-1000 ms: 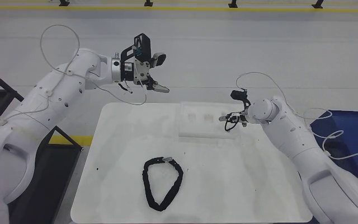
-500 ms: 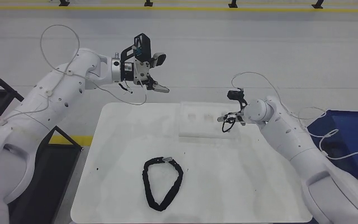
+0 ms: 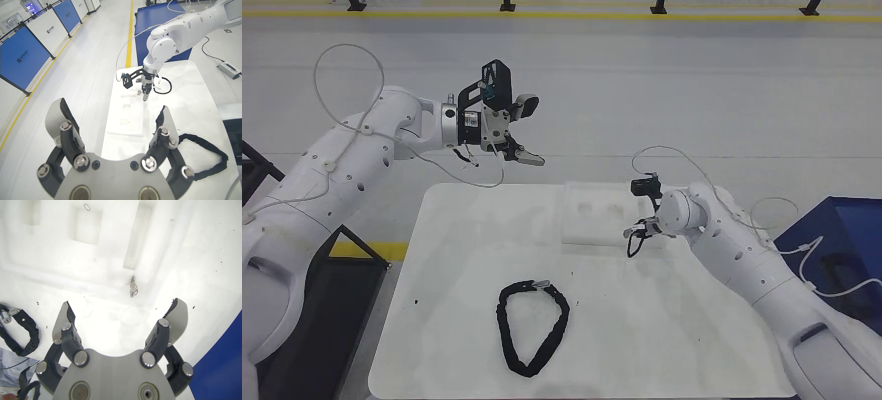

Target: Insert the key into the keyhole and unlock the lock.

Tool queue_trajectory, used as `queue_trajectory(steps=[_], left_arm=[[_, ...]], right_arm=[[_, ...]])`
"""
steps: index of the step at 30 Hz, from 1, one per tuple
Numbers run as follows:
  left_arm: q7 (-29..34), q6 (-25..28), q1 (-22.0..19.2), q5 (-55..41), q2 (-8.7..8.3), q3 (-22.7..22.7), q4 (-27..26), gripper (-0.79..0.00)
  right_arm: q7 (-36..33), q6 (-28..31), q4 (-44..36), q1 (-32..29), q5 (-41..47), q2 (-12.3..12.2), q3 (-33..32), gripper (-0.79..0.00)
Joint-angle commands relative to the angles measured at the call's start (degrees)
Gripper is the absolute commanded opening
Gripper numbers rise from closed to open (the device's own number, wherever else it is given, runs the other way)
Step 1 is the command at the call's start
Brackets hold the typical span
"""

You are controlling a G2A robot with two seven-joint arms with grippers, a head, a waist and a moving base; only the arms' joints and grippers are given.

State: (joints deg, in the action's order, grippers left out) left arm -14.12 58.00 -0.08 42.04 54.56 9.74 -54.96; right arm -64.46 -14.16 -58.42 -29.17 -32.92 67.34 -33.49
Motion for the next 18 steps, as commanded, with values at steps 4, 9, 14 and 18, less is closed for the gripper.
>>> queue_trajectory(steps=[4, 9, 14, 18], left_arm=[[0.06, 0.0, 0.0, -0.05, 0.0, 0.0, 0.0, 0.0], [0.06, 0.0, 0.0, -0.05, 0.0, 0.0, 0.0, 0.0], [0.06, 0.0, 0.0, -0.05, 0.0, 0.0, 0.0, 0.0], [0.06, 0.0, 0.0, -0.05, 0.0, 0.0, 0.0, 0.0]], right_arm=[[0.17, -1.4, 0.12, -0.79, -1.32, -0.08, -0.82, -0.191], [1.51, -1.62, 0.56, -1.13, -2.73, 0.18, -1.22, -0.413], [2.51, -1.4, 2.37, -1.04, -3.06, 0.82, -1.42, -0.477], [2.5, -1.49, 3.85, -0.76, -3.26, 1.61, -1.08, -0.505]])
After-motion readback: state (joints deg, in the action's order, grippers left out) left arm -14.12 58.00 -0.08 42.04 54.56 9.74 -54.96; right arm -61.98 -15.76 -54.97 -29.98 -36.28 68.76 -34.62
